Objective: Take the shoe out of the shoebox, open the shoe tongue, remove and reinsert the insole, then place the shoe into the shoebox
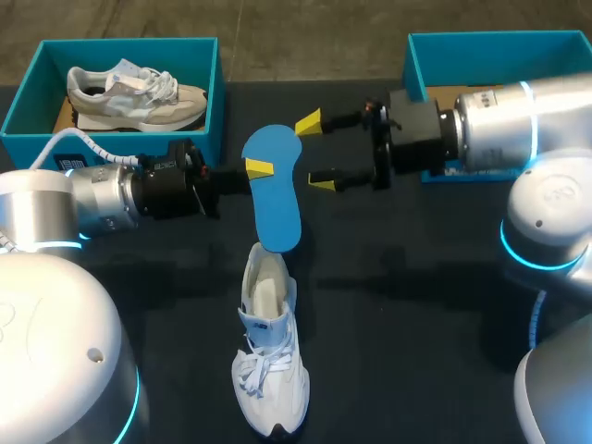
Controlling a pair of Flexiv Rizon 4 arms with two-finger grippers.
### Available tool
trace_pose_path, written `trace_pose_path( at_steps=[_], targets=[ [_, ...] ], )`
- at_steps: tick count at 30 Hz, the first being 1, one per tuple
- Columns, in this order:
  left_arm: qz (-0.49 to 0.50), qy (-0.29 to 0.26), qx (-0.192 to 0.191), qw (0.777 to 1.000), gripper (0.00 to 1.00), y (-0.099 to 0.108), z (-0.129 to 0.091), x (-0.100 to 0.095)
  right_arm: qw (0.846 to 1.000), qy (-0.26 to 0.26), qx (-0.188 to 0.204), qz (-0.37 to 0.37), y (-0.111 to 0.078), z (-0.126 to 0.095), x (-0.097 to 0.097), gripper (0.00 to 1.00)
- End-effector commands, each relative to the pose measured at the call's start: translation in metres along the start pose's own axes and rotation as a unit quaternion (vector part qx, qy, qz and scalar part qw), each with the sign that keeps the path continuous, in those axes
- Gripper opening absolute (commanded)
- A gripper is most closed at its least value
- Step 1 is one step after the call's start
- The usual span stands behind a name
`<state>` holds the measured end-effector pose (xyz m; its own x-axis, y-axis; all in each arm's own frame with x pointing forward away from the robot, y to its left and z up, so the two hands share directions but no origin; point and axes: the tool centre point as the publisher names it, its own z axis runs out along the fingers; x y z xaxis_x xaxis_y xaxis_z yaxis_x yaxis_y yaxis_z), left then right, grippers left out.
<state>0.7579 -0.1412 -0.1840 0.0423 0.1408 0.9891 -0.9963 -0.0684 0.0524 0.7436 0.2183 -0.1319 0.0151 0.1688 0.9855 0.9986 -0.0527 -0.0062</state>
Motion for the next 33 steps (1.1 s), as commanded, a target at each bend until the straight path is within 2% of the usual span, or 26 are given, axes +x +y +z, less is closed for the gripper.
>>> trace_pose_path(
  at_steps=[1,8,16,22,25,26,29,31,32,33],
  targets=[
    [0.000,-0.001,0.001,1.000,0.00,0.001,0.000,0.000,0.997,0.072,-0.001,0.000,0.001,0.001,-0.003,1.00],
    [0.000,-0.001,0.001,1.000,0.00,0.001,0.000,0.000,0.998,0.066,-0.001,-0.009,0.005,-0.002,-0.003,1.00],
    [0.063,-0.004,-0.007,0.998,0.00,-0.005,-0.007,0.006,0.998,0.062,-0.002,-0.007,0.008,-0.006,-0.004,1.00],
    [0.132,0.017,0.000,0.991,0.00,-0.011,-0.016,0.013,0.998,0.064,-0.005,-0.002,0.010,-0.010,-0.006,1.00],
    [0.200,0.040,0.018,0.979,0.00,-0.013,-0.019,0.015,0.998,0.064,-0.005,-0.002,0.010,-0.010,-0.006,1.00],
    [0.240,0.050,0.042,0.969,0.00,-0.015,-0.020,0.016,0.998,0.064,-0.005,-0.002,0.010,-0.010,-0.006,1.00],
    [0.325,0.063,0.069,0.941,0.00,-0.018,-0.019,0.015,0.998,0.064,-0.005,-0.002,0.010,-0.010,-0.006,1.00],
    [0.358,0.064,0.071,0.929,0.00,-0.019,-0.017,0.017,0.998,0.064,-0.005,-0.002,0.010,-0.010,-0.006,1.00],
    [0.400,0.060,0.078,0.911,0.00,-0.022,-0.015,0.018,0.998,0.064,-0.005,-0.002,0.010,-0.010,-0.006,1.00],
    [0.411,0.060,0.077,0.906,0.00,-0.023,-0.014,0.020,0.998,0.064,-0.005,-0.002,0.010,-0.010,-0.006,1.00]
  ],
)
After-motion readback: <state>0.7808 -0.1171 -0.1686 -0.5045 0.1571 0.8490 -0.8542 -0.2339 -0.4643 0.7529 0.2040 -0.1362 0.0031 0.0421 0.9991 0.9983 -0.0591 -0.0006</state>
